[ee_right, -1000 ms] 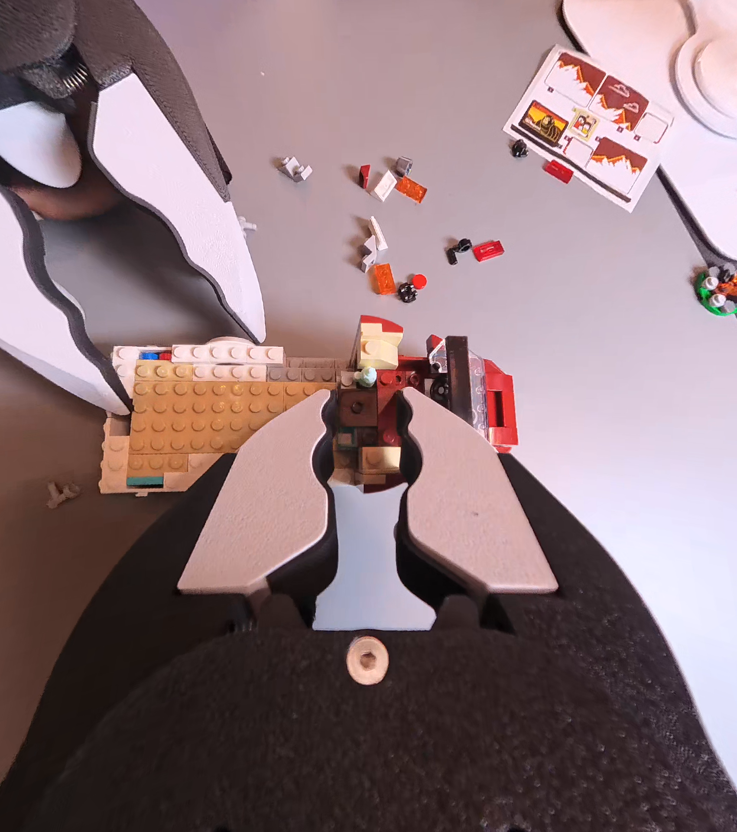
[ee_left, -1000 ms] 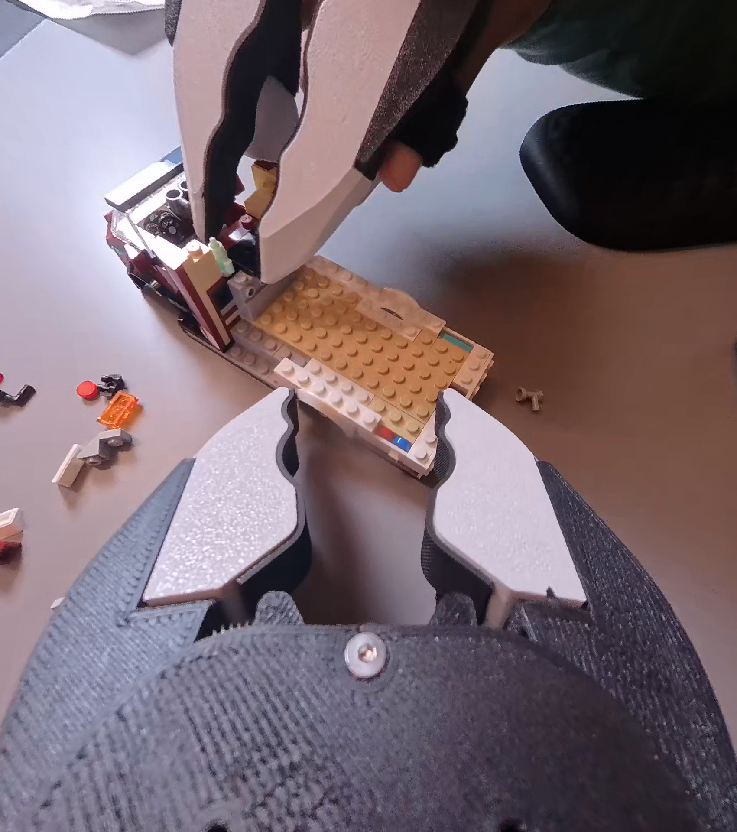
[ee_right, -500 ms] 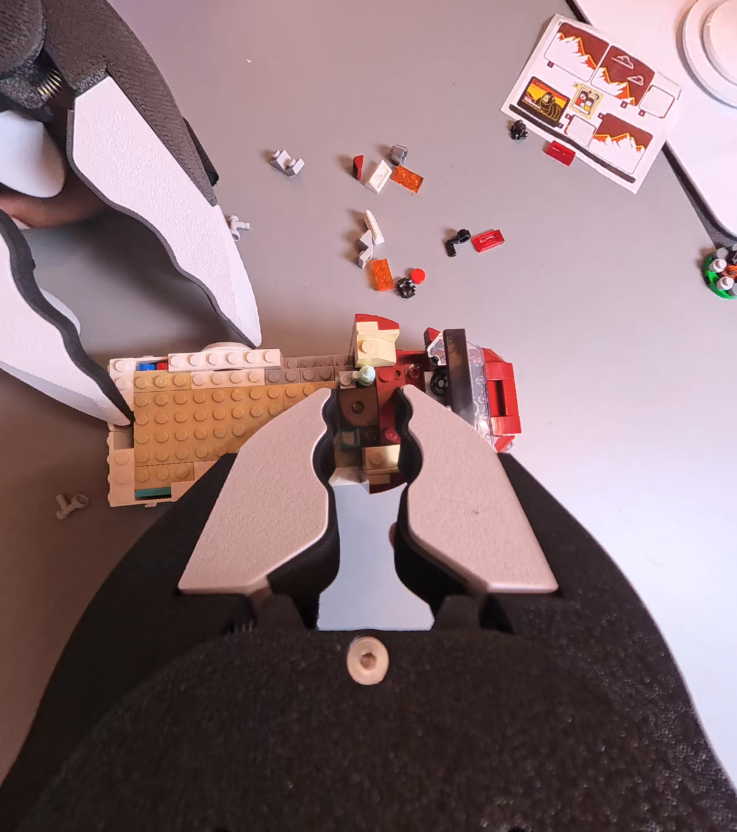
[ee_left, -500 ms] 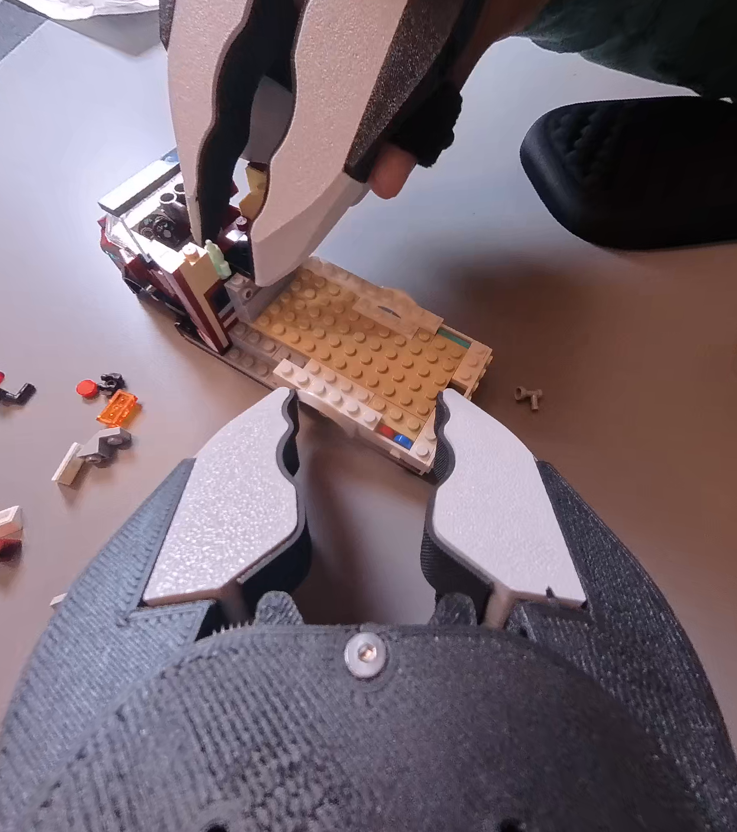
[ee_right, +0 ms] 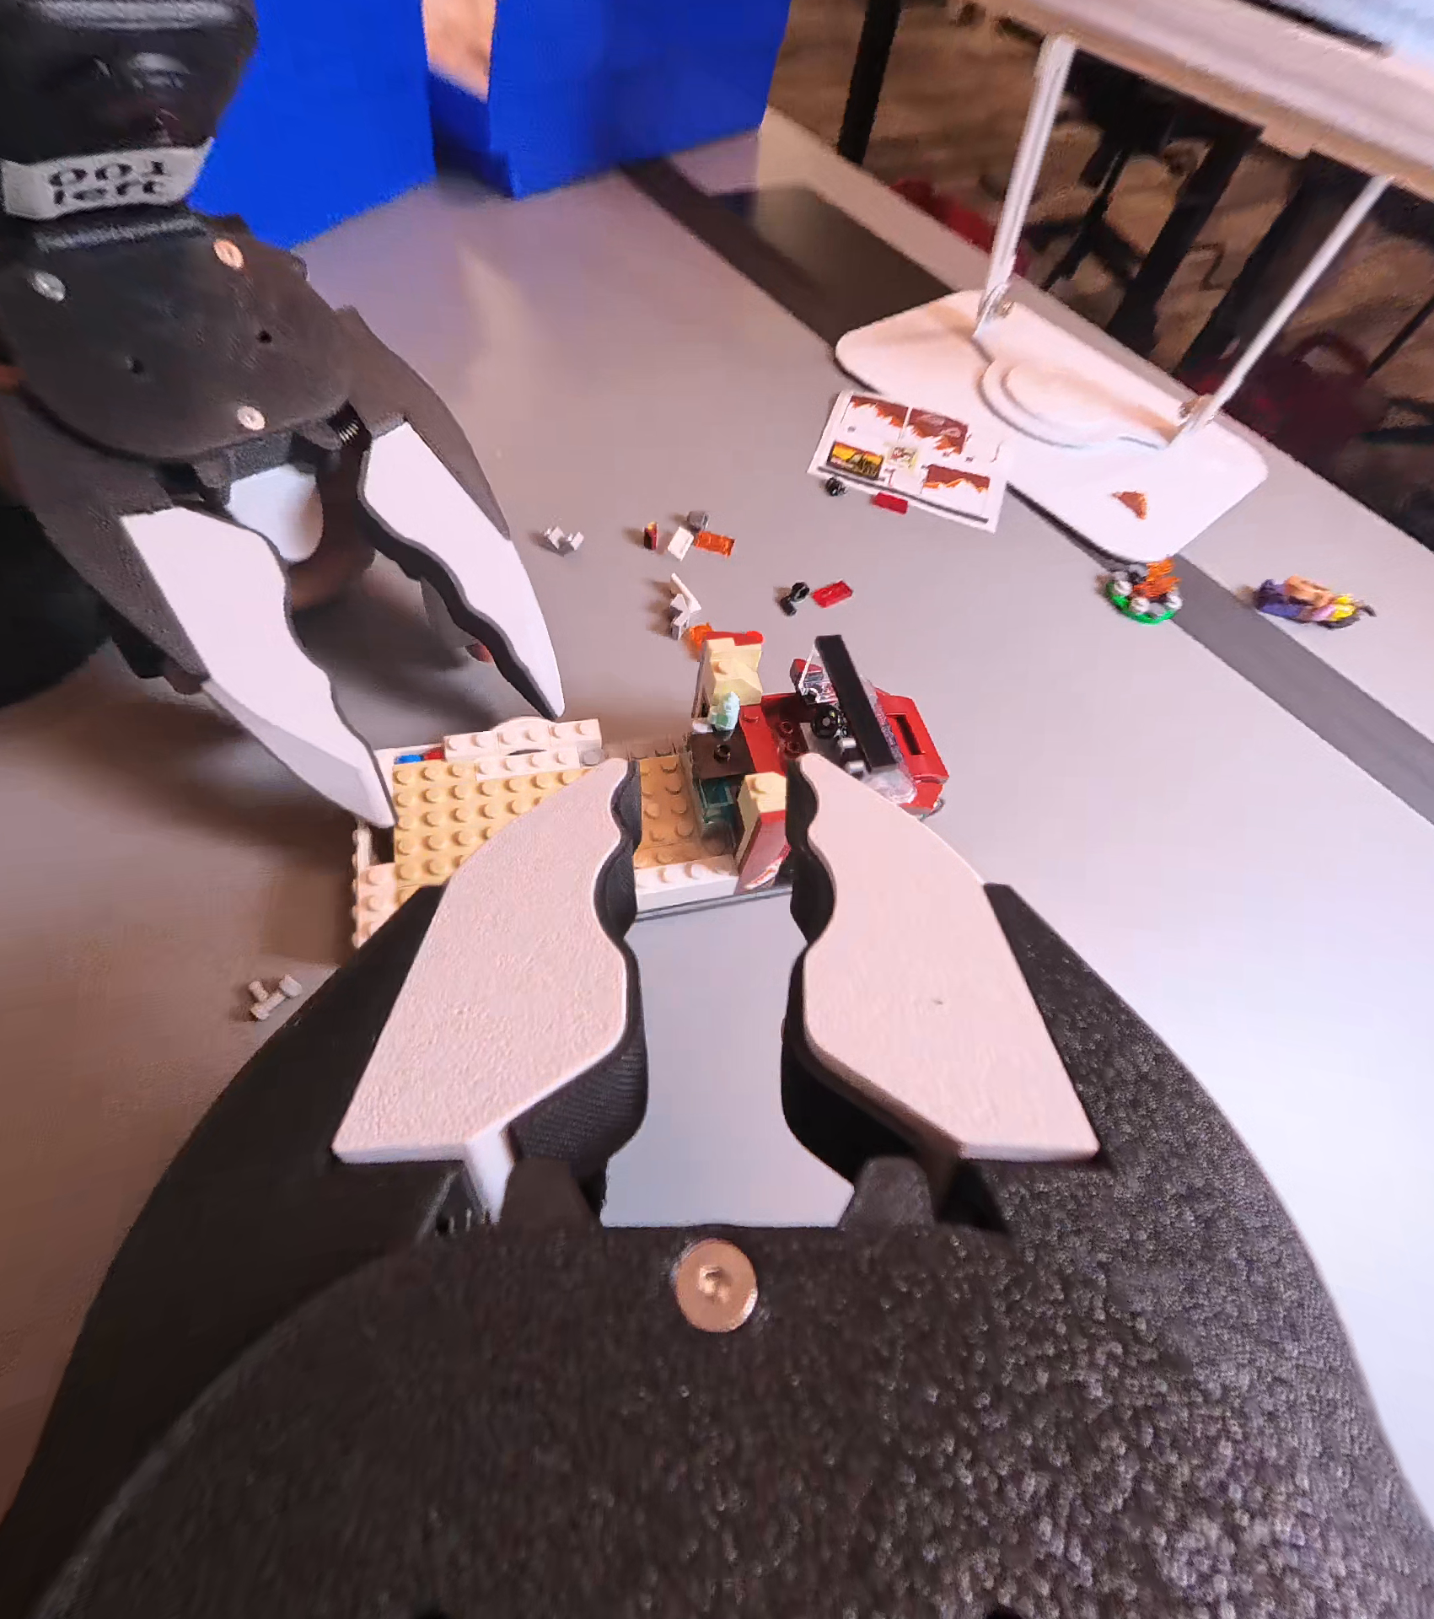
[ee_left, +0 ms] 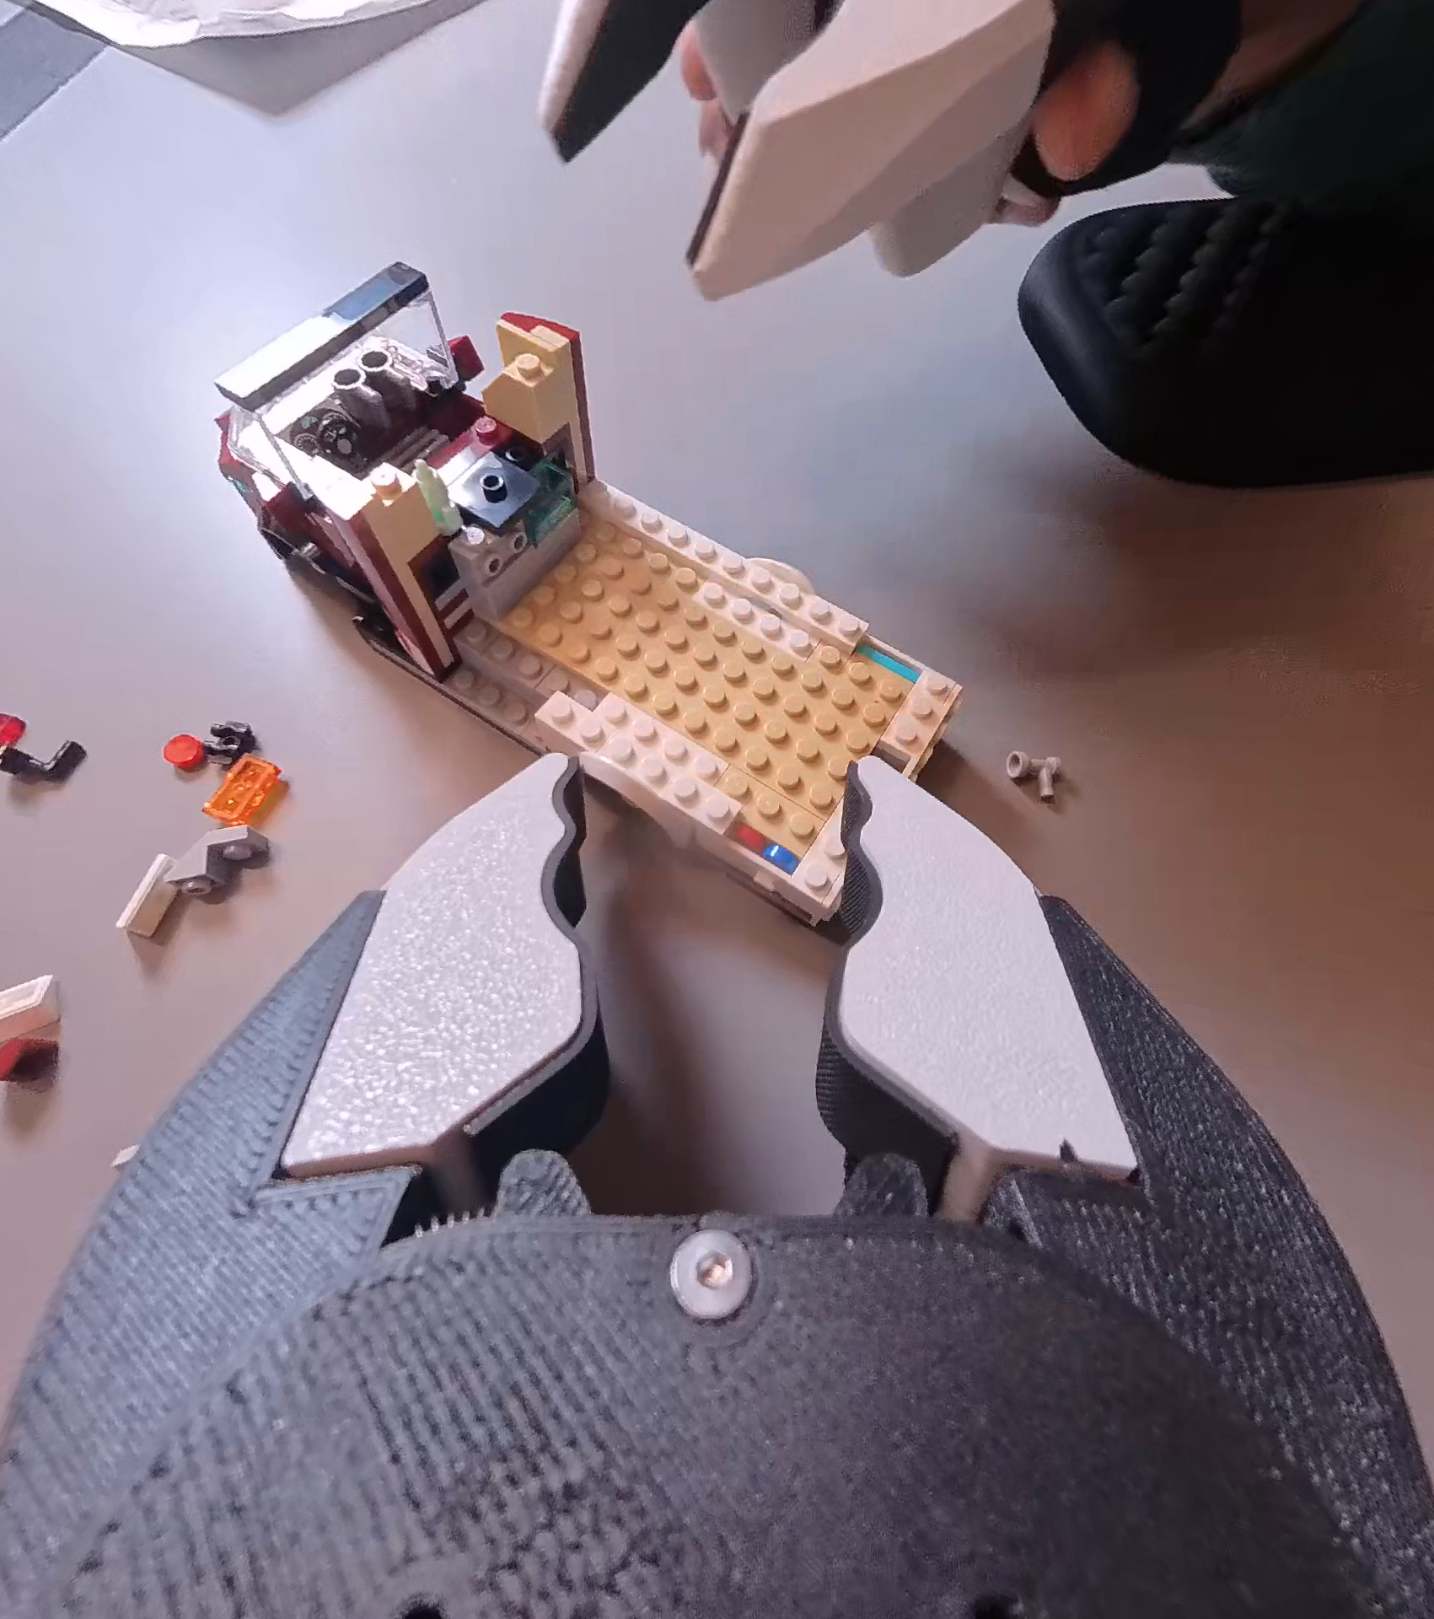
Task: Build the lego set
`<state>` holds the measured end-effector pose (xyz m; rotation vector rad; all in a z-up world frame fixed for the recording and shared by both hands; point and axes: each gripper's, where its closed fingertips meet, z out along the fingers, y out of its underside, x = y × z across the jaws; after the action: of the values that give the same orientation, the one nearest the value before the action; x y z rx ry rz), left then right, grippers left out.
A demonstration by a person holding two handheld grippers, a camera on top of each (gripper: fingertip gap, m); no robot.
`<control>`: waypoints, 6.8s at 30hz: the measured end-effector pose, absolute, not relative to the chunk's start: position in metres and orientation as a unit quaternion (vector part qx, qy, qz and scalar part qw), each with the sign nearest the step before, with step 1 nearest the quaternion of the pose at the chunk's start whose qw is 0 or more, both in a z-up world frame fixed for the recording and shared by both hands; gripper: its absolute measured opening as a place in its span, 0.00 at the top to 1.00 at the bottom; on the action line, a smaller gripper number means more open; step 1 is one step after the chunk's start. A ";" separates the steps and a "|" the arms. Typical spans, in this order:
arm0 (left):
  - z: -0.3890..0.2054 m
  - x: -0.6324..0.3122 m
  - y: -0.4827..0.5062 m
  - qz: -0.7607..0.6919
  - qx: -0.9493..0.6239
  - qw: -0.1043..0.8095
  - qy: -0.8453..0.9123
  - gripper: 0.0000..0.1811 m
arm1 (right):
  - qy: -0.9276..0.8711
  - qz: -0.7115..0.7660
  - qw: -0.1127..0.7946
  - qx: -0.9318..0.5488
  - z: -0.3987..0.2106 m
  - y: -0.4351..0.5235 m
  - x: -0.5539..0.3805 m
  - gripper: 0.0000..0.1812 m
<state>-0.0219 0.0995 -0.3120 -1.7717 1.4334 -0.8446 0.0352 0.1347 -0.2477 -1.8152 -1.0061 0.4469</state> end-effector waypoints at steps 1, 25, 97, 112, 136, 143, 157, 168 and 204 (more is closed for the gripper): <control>-0.312 -0.023 0.101 -0.324 -0.684 0.351 0.552 0.69 | -0.405 0.185 0.498 -0.744 -0.247 0.132 0.038 0.82; -0.319 -0.003 0.024 -0.295 -0.592 0.287 0.693 0.88 | -0.417 0.228 0.495 -0.727 -0.266 0.114 0.046 0.86; -0.250 -0.001 0.078 -0.681 -0.645 0.196 0.286 0.95 | -0.487 0.278 0.553 -0.616 -0.244 0.074 -0.011 0.97; -0.245 -0.004 0.086 -0.708 -0.638 0.184 0.243 0.95 | -0.470 0.270 0.563 -0.624 -0.242 0.082 -0.006 0.95; -0.253 0.000 0.080 -0.699 -0.652 0.160 0.248 0.95 | -0.527 0.191 0.559 -0.611 -0.257 0.080 -0.013 0.92; -0.253 0.000 0.083 -0.693 -0.655 0.179 0.243 0.95 | -0.515 0.178 0.567 -0.618 -0.255 0.086 -0.014 0.94; -0.293 -0.028 0.139 -0.347 -0.729 0.370 0.461 0.70 | -0.471 0.181 0.518 -0.691 -0.248 0.136 0.023 0.94; -0.313 -0.024 0.124 -0.321 -0.736 0.336 0.493 0.75 | -0.509 0.189 0.387 -0.745 -0.268 0.172 0.018 0.95; -0.290 0.016 0.158 -0.284 -0.688 0.378 0.551 0.83 | -0.520 0.153 0.326 -0.774 -0.288 0.172 0.029 0.93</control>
<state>0.0160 0.1583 -0.2896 -1.7579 1.4070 -0.7254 0.0289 0.1721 -0.2879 -2.0290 -1.3625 0.4014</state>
